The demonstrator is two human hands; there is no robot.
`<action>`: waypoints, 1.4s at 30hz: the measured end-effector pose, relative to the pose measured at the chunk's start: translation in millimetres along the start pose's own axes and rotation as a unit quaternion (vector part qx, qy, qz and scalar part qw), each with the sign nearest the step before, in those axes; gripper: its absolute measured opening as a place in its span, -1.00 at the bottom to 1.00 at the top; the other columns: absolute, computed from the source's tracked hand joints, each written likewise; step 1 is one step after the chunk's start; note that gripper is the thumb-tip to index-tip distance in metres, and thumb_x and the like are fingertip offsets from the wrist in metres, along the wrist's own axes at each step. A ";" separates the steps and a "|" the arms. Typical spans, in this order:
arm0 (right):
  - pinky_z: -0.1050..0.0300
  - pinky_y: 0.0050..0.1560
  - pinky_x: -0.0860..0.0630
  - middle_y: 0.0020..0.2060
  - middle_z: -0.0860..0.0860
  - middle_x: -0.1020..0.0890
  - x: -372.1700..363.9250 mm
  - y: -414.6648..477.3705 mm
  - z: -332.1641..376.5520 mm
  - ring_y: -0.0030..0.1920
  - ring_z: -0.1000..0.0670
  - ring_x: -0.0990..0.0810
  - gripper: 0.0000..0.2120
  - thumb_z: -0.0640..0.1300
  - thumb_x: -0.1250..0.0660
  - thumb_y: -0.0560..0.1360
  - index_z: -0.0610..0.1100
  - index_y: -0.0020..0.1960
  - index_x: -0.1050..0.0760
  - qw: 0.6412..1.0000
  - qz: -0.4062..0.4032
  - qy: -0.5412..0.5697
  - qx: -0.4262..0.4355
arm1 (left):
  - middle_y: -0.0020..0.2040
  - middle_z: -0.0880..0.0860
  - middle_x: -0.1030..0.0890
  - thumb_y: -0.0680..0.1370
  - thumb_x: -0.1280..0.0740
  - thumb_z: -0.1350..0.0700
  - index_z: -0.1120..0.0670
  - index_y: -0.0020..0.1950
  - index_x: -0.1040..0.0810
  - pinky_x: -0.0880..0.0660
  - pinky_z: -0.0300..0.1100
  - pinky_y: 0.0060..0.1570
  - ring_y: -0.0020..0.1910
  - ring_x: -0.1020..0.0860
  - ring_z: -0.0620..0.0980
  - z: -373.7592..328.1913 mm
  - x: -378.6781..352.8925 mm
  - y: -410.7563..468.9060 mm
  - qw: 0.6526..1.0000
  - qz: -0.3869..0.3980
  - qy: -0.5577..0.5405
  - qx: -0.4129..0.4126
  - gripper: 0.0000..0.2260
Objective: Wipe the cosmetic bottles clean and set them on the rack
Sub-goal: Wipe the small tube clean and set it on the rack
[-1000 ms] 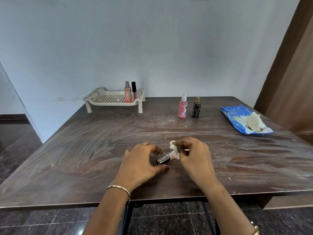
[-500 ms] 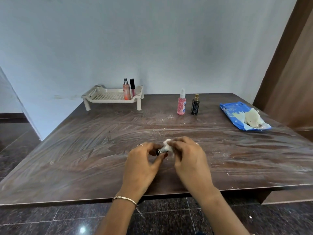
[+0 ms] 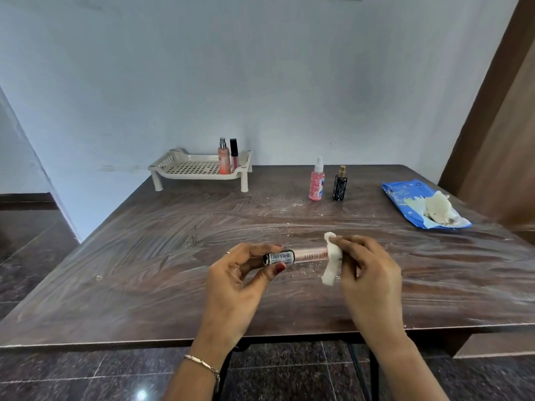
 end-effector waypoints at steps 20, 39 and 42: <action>0.34 -0.14 -0.55 -0.29 0.02 -0.68 -13.8 -16.1 -11.9 -0.22 0.14 -0.62 -0.89 -0.27 -0.43 0.36 -0.19 -0.12 -0.59 0.814 -0.059 0.504 -0.282 | -0.10 -0.06 -0.72 0.27 -0.45 0.28 0.11 -0.10 -0.62 -0.55 -0.36 -0.08 -0.07 -0.67 -0.10 -11.7 -1.9 -10.5 0.998 -0.015 -0.066 0.012 -0.77; 0.19 0.03 -0.58 0.09 0.13 -0.64 -20.1 -15.7 61.6 0.11 0.19 -0.59 -0.63 -0.22 -0.42 0.44 0.01 0.22 -0.56 0.986 0.060 0.080 0.136 | -0.18 0.01 -0.71 0.34 -0.42 0.23 0.12 -0.05 -0.62 -0.55 -0.33 -0.15 -0.16 -0.69 -0.04 -19.6 0.3 2.5 0.998 -0.001 -0.065 0.027 -0.80; 0.09 -0.03 -0.61 0.11 0.09 -0.64 -24.4 -16.5 60.6 0.09 0.12 -0.61 -0.61 -0.17 -0.43 0.46 0.00 0.27 -0.53 0.983 0.081 0.062 0.153 | -0.20 0.03 -0.71 0.35 -0.41 0.19 0.15 -0.04 -0.61 -0.56 -0.32 -0.14 -0.16 -0.69 0.01 -19.3 6.2 5.1 0.997 -0.007 -0.074 0.038 -0.80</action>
Point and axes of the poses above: each hand's wrist, its own y-axis towards the middle knuckle, its own x-axis out of the back of the hand, z = x × y, the point moved 7 cm from there along y, towards the middle knuckle
